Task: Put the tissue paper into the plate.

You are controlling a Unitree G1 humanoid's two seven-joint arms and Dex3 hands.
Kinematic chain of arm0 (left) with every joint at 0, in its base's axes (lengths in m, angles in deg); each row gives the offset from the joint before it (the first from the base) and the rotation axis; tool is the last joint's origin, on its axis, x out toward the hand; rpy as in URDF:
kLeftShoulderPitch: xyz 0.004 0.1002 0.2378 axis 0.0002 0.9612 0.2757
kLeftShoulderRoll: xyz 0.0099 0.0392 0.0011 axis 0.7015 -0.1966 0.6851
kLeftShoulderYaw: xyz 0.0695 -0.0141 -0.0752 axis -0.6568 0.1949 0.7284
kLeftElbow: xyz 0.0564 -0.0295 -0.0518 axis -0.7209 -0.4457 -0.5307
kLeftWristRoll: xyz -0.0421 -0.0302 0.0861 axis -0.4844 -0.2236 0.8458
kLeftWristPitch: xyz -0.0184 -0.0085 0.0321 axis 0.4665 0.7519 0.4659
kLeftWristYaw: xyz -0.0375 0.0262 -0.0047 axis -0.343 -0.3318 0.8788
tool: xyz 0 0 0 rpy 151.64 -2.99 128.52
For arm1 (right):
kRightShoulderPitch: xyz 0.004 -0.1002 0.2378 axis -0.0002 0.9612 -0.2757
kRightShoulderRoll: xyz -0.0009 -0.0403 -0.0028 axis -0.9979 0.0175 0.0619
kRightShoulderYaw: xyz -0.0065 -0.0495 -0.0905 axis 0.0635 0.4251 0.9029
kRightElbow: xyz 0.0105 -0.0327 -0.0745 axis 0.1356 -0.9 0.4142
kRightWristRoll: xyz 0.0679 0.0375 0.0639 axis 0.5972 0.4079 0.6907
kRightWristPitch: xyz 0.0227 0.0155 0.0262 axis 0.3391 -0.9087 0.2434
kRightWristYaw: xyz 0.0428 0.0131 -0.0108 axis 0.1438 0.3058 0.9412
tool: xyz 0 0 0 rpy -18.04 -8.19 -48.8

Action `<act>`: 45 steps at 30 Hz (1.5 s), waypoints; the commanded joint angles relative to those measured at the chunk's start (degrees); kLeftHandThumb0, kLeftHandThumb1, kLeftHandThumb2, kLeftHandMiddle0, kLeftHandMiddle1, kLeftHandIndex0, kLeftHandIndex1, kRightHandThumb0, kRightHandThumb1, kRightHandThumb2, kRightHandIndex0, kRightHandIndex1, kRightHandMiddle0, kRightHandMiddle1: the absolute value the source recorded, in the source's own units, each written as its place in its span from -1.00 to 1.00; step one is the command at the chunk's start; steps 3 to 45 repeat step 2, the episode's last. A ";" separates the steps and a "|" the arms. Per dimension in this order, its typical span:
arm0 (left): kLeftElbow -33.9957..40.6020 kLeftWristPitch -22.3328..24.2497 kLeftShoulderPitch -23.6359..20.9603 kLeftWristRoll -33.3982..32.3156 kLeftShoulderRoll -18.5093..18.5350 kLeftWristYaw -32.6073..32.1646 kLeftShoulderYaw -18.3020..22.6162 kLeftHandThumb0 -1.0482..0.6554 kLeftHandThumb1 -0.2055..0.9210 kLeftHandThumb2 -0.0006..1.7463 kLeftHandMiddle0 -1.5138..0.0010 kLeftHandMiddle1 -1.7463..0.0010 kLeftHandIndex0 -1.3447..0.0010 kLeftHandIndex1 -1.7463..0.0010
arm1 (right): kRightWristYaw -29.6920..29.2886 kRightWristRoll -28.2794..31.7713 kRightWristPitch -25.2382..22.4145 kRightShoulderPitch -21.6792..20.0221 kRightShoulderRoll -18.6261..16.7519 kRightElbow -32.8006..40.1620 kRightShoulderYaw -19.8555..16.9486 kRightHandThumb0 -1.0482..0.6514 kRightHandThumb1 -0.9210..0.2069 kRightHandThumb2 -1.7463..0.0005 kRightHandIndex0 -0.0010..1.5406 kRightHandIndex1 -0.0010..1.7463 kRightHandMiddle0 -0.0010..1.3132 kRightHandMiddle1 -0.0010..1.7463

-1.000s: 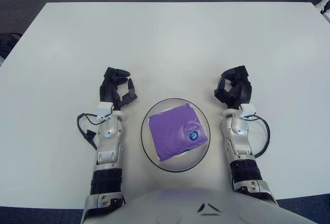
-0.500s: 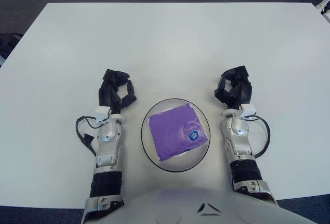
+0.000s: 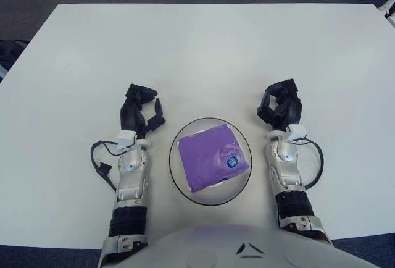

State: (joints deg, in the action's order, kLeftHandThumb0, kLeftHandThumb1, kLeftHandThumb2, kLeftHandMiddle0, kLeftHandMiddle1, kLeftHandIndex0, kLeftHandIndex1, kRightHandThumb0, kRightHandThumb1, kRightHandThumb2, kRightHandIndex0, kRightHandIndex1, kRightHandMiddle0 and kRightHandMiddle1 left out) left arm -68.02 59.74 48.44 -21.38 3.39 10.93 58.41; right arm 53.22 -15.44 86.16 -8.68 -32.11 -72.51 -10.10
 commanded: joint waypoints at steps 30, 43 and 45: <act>-4.67 1.50 3.04 0.30 -0.20 -0.23 -0.32 -0.27 0.22 0.28 -0.04 -1.00 0.29 -1.00 | 0.34 2.51 -0.26 6.66 -3.30 -6.83 -1.01 -0.25 -0.32 -0.20 -0.11 0.90 -0.33 1.00; -4.67 1.50 3.04 0.30 -0.20 -0.23 -0.32 -0.27 0.22 0.28 -0.04 -1.00 0.29 -1.00 | 0.34 2.51 -0.26 6.66 -3.30 -6.83 -1.01 -0.25 -0.32 -0.20 -0.11 0.90 -0.33 1.00; -4.67 1.50 3.04 0.30 -0.20 -0.23 -0.32 -0.27 0.22 0.28 -0.04 -1.00 0.29 -1.00 | 0.34 2.51 -0.26 6.66 -3.30 -6.83 -1.01 -0.25 -0.32 -0.20 -0.11 0.90 -0.33 1.00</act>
